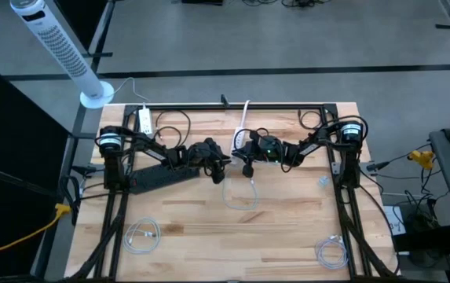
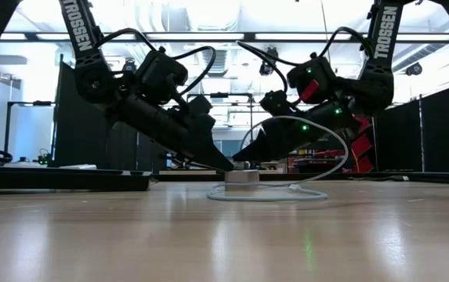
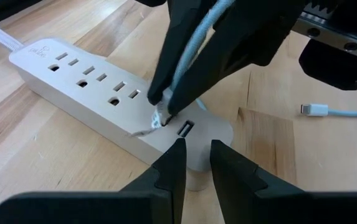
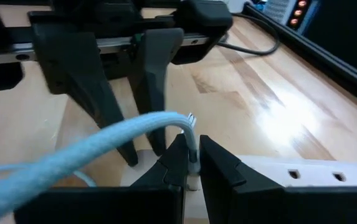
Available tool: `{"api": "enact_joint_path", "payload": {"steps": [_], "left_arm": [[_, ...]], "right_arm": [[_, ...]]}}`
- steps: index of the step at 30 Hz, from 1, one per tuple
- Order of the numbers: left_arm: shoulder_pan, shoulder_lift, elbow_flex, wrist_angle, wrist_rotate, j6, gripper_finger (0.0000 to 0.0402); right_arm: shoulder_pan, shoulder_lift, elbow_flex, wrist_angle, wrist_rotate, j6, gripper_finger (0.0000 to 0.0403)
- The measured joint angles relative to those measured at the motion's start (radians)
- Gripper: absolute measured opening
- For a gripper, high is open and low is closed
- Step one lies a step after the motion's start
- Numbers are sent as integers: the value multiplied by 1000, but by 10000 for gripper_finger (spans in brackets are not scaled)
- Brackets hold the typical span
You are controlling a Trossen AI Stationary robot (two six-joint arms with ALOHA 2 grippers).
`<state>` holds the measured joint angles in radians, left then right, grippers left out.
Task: Insert USB
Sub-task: Insert the light blue USB cable into the right white outlet
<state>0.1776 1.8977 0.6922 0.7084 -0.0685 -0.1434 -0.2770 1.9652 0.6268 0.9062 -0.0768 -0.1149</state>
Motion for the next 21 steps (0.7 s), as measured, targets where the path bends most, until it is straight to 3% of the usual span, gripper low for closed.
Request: {"api": "enact_joint_path", "payload": {"steps": [11,15,21], "left_arm": [[0,0,1,2,0,-8,63],[0,0,1,2,0,-8,62],[0,0,1,3,0,-8,62]], "right_arm": [[-6,-1,9,-23,31,71,14],[-12,-1,9,-18,-67,103,14],[-6,-3,9,-16,27,94,15]]}}
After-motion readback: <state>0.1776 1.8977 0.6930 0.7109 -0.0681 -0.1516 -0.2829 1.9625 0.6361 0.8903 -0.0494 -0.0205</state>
